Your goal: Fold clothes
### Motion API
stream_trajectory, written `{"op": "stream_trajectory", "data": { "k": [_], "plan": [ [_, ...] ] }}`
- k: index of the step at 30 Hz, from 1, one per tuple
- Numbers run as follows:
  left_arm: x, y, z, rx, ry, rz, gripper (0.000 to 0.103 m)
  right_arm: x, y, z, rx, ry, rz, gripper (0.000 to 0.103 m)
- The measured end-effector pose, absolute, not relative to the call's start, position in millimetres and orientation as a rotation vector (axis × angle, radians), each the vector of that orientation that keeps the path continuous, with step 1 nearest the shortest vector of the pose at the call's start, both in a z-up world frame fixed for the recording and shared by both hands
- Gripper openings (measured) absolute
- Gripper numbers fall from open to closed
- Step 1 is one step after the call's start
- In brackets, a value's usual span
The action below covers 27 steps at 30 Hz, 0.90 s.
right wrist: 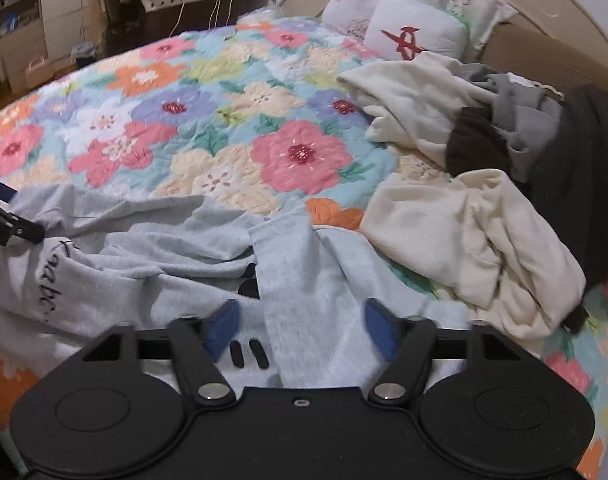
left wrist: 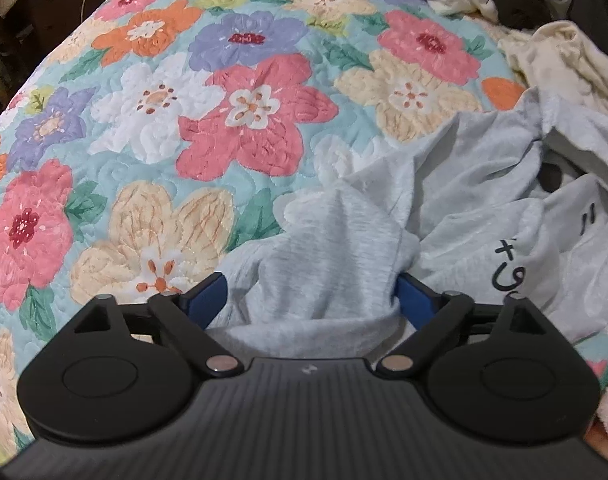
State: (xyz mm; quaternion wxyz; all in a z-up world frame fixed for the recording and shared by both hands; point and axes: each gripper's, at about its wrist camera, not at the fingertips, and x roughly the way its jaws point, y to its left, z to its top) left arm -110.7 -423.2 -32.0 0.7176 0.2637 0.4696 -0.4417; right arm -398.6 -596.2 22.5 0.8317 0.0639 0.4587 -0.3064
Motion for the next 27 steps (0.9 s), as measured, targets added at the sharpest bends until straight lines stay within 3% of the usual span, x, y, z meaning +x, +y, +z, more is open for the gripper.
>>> {"op": "stream_trajectory", "data": {
  "k": [2,4,5,6,7,8,9,20,27],
  "plan": [
    [-109.5,-427.4,-38.4,0.579,1.042,-0.966,0.089,-388.5,-601.4,12.3,0.118,1.000,-0.665,0.082],
    [-109.9,-431.9,-41.3,0.591,1.026,-0.961,0.050,-382.1,-607.3,2.1,0.115,1.014,-0.675,0.081],
    [-110.7,-433.9,-42.3,0.599,1.022,-0.964,0.044,-380.0,-611.2,-3.1,0.122,1.018,-0.674,0.075],
    [-111.4,-434.7,-42.2,0.594,1.014,-0.973,0.025,-378.8,-615.3,-8.7,0.141,1.027,-0.667,0.055],
    [-112.8,-435.5,-41.1,0.590,1.008,-0.987,0.015,-377.8,-619.0,-14.5,0.168,1.040,-0.661,0.038],
    [-114.8,-435.6,-38.7,0.591,0.992,-0.992,0.014,-377.3,-622.6,-19.0,0.188,1.050,-0.663,0.009],
    [-116.3,-435.6,-36.1,0.591,0.975,-0.994,0.011,-377.5,-624.9,-21.1,0.193,1.054,-0.673,0.006],
    [-60.1,-435.9,8.8,0.494,0.831,-0.879,0.009,-354.8,-656.5,48.5,0.103,0.851,-0.696,0.004],
    [-7.5,-442.9,21.0,0.426,0.829,-0.843,0.009,-306.7,-702.1,55.6,0.146,0.830,-0.657,0.003]
  ]
}}
